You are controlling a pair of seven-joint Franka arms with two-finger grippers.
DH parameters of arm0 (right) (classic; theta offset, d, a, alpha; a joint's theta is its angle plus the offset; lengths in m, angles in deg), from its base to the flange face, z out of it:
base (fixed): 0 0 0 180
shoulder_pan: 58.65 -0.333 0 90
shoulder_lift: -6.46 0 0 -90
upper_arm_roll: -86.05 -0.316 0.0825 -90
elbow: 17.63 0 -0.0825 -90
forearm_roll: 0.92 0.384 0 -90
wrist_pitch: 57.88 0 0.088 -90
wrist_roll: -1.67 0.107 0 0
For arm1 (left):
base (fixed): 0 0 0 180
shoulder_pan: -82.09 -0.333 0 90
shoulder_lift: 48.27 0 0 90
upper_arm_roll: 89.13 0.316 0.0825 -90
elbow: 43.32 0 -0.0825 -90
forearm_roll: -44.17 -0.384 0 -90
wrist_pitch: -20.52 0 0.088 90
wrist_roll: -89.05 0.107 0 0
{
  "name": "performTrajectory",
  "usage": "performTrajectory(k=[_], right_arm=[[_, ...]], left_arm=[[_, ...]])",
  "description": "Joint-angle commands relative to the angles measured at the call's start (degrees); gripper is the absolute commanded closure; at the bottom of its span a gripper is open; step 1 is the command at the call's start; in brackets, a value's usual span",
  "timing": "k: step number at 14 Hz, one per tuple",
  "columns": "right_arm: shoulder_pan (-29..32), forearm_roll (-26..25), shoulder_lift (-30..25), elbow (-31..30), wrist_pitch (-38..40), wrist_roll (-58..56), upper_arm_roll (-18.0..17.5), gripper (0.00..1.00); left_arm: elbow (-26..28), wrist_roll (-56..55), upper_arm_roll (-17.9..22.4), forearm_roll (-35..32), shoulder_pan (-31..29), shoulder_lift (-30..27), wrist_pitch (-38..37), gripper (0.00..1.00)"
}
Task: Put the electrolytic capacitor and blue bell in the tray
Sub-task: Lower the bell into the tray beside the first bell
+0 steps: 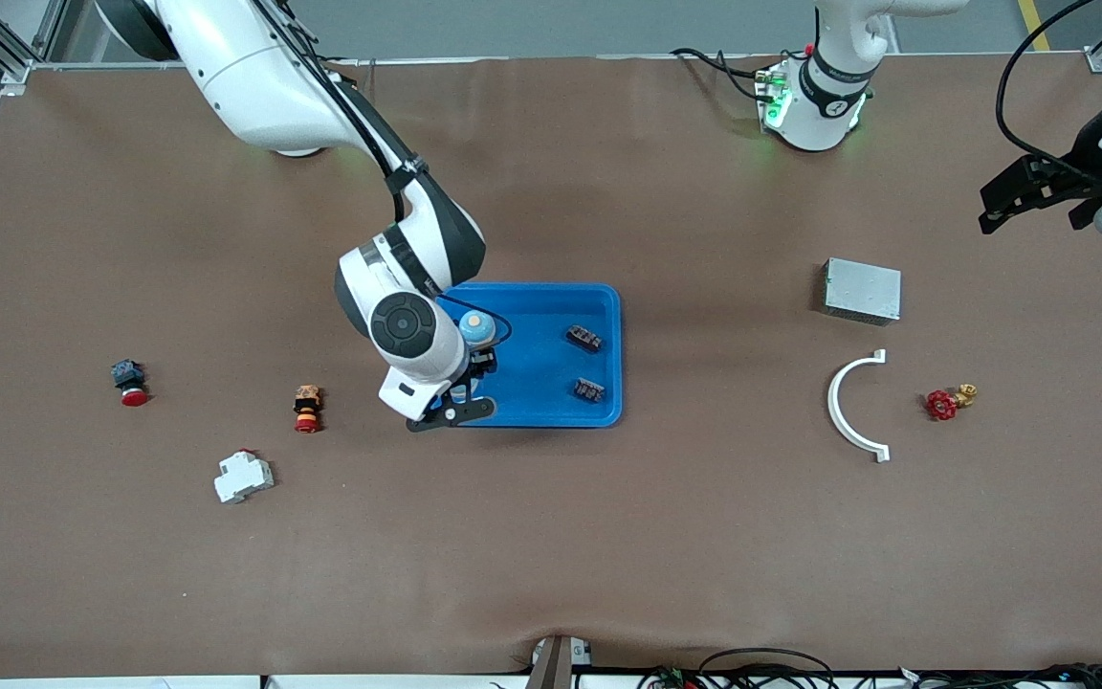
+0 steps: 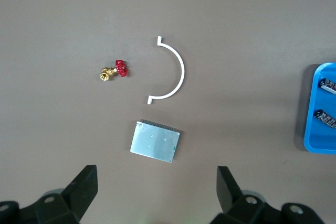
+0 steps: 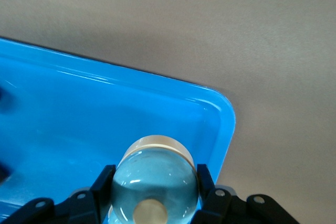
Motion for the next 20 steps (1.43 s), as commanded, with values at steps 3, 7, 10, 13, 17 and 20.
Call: performTrajectory(k=[3, 7, 10, 13, 17, 20], right_arm=[[-1.06, 0.56, 1.60, -0.02, 0.18, -1.54, 0.44, 0.90], [-2.64, 0.47, 3.36, -0.11, 0.09, -1.46, 0.53, 0.88], [-2.91, 0.47, 4.15, -0.11, 0.09, -1.46, 0.53, 0.85], [-3.08, 0.47, 4.85, -0.11, 0.00, -1.54, 0.53, 0.83], [-3.08, 0.39, 5.38, -0.11, -0.53, -1.54, 0.53, 0.64], [-3.08, 0.30, 5.38, -0.11, -0.44, -1.02, 0.53, 0.00]], left_arm=[[0.60, 1.13, 0.09, 1.15, -0.42, -1.14, 0.30, 0.00], [-0.27, 3.05, 0.61, 1.15, -0.59, -1.49, -0.05, 0.00], [-1.33, 6.22, 0.96, 1.23, -0.86, -1.49, -0.14, 0.00], [-1.33, 6.15, 0.97, 1.15, -0.77, -1.58, -1.02, 0.00], [-2.21, 5.79, 0.97, 1.06, -0.68, -0.97, -0.76, 0.00], [-2.82, 6.40, 1.05, 1.15, -0.77, -0.97, -0.76, 0.00]])
